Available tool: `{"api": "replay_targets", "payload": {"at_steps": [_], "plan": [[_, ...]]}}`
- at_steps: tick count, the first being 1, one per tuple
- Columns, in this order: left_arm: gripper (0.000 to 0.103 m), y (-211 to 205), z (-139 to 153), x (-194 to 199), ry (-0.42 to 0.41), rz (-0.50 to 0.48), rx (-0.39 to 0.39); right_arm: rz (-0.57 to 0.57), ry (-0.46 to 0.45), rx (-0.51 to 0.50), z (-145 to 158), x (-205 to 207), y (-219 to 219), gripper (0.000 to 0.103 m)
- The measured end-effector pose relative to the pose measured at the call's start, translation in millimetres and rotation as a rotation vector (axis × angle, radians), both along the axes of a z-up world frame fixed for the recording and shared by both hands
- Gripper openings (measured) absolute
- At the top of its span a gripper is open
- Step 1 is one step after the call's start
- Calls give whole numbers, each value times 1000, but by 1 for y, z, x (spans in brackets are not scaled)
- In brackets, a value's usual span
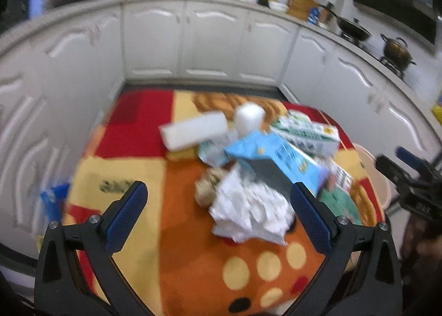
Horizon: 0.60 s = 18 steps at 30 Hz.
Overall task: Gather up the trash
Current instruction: 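Grasp crumpled white tissue with left gripper while right gripper grasps blue snack packet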
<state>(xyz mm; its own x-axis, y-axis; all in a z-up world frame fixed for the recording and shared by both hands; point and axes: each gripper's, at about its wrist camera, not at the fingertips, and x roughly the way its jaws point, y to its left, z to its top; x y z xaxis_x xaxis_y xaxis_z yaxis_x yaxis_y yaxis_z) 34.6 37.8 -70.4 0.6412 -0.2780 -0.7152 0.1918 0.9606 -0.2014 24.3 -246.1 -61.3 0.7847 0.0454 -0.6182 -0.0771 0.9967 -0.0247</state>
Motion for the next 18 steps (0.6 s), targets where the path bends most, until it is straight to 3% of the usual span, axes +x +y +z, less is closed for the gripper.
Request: {"api": "replay_targets", "payload": {"at_steps": [5,7,12,15,18], "plan": [[98,-15,-22,11,55,-55,-11,85,44,53,-9,17,11,103],[86,-22,-30,19,72,-65,17,119,65,78,-13,24,14,103],[33,-31,-45,38,135,-91,37,214,102,129,-17,46,27,103],[15,-27,-36,35,112,-106,31,288,148,155,-23,64,41,103],[14,-20,-29,31,106,-122,34,368,200,160,-33,81,65,103]]}}
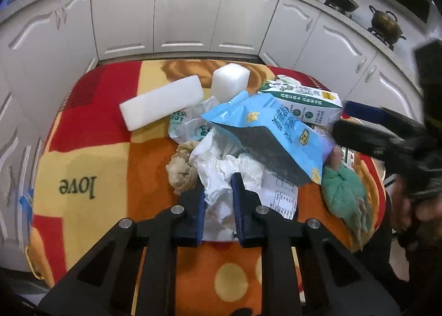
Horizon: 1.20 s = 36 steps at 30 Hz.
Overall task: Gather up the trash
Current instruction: 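Grasp crumpled white tissue with left gripper while right gripper grasps blue snack packet, then carry tissue and blue packet to the beige bin and open both grippers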
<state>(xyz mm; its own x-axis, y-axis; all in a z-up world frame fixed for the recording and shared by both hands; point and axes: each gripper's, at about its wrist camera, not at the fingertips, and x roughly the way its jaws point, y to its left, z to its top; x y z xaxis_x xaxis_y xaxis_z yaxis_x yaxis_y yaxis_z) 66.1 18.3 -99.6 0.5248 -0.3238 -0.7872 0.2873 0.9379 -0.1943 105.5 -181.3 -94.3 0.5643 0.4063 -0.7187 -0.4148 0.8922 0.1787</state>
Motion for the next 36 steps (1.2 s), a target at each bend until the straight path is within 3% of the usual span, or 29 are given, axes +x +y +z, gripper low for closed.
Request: {"api": "replay_targets", "payload": {"at_steps": [4,6,9,11,17,27,36], "plan": [[13,9,3,-5,-10,9,20,84,58,-39,-22,23,31,102],[13,13,5,-8,-12,10,15,107,101,-53,-36,32,43,95],[13,19,6,-12,-23,24,31,118,81,-92,-43,35,53,87],[13,21,5,-11,-23,36,32,115,72,-108,-43,35,55,70],[13,24,8,-12,-27,55,10,111,45,-67,-36,26,46,50],[12,28,44,-28,-86,18,-81,81,-54,13,5,-16,12,50],[12,-22,88,-21,-142,-115,-157,-88,-117,-20,28,-43,-72,50]]}}
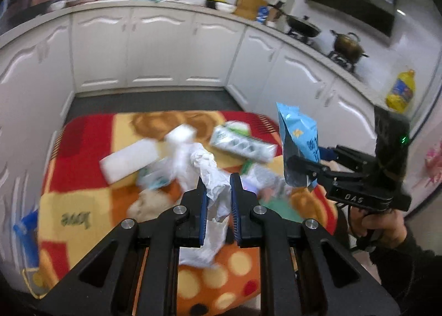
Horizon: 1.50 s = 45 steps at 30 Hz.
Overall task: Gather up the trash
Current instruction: 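Carry tissue and blue packet to the beige bin and open both grippers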
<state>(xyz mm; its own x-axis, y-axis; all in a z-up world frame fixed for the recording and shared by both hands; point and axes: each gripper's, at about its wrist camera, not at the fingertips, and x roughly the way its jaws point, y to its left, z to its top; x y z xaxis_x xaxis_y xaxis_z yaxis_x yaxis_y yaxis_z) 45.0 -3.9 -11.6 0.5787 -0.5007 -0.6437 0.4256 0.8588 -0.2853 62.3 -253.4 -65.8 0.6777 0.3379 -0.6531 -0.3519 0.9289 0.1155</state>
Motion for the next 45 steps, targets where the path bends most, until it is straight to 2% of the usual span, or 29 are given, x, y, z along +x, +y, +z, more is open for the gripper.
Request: {"api": "replay_targets", "payload": {"at_steps": [5,10,15,18,19,20,22,23,26,29,33,38,45], "plan": [[12,-60,21,14,-7,-138,-12,-180,16,-23,0,-11,-84,51],[12,-139,38,32,-5,-273,-34,-384,55,-62,-12,-21,-171,52],[12,-229,31,51,52,-366,-57,-551,135,-91,-38,-23,-241,55],[13,-270,17,65,98,-378,-78,-607,176,-72,-55,-21,-269,55],[14,-282,10,70,108,-373,-78,-628,195,-74,-62,-19,-277,59],[17,-292,4,74,121,-371,-79,-640,203,-75,-66,-19,-279,66],[41,-310,-11,82,159,-392,-96,-676,225,-80,-77,-17,-287,80],[58,-316,-16,85,181,-403,-109,-674,230,-74,-80,-16,-289,85],[60,-320,-29,88,227,-390,-125,-666,242,-69,-87,-16,-290,90],[60,-313,-29,85,219,-384,-95,-670,250,-73,-93,-18,-295,91],[60,-293,-22,76,144,-345,-27,-658,260,-69,-98,-19,-291,91],[60,-266,-18,62,29,-268,101,-627,226,-76,-94,-25,-267,91],[60,-227,-21,49,-38,-172,162,-582,155,-67,-64,-21,-230,91]]}}
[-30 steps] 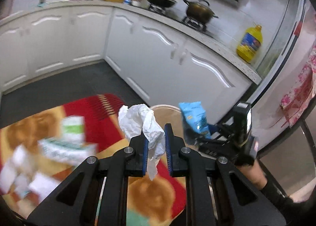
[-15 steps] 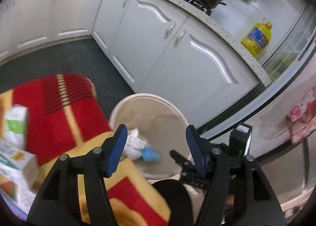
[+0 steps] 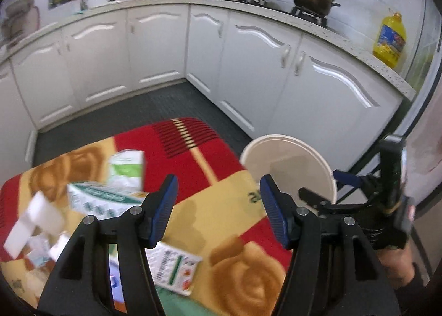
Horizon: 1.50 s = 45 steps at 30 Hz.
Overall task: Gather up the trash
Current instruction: 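Carry tissue and blue packet to the beige bin and open both grippers, then grasp white printed bag with left gripper while right gripper grasps green towel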
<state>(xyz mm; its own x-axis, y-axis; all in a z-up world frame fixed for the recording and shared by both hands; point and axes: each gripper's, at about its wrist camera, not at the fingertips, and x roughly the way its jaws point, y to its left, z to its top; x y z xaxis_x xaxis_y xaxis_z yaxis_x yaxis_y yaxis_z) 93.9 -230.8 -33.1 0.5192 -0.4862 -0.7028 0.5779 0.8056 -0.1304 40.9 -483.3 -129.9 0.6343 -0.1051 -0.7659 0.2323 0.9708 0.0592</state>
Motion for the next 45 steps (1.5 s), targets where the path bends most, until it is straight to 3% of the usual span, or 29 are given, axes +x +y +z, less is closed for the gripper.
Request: {"api": "replay_targets", "payload": {"at_steps": [8,17,37,45], "plan": [[60,45,4,-11,-46,66,-6,59,-66,-55,31,0,50,93],[60,97,11,-25,-87,146,-36,110,-107,-54,44,1,81,94],[60,217,3,-46,-54,331,-94,187,-135,-48,56,-2,117,94],[62,262,-10,-52,15,364,-98,256,-125,-25,55,-3,134,95]]}}
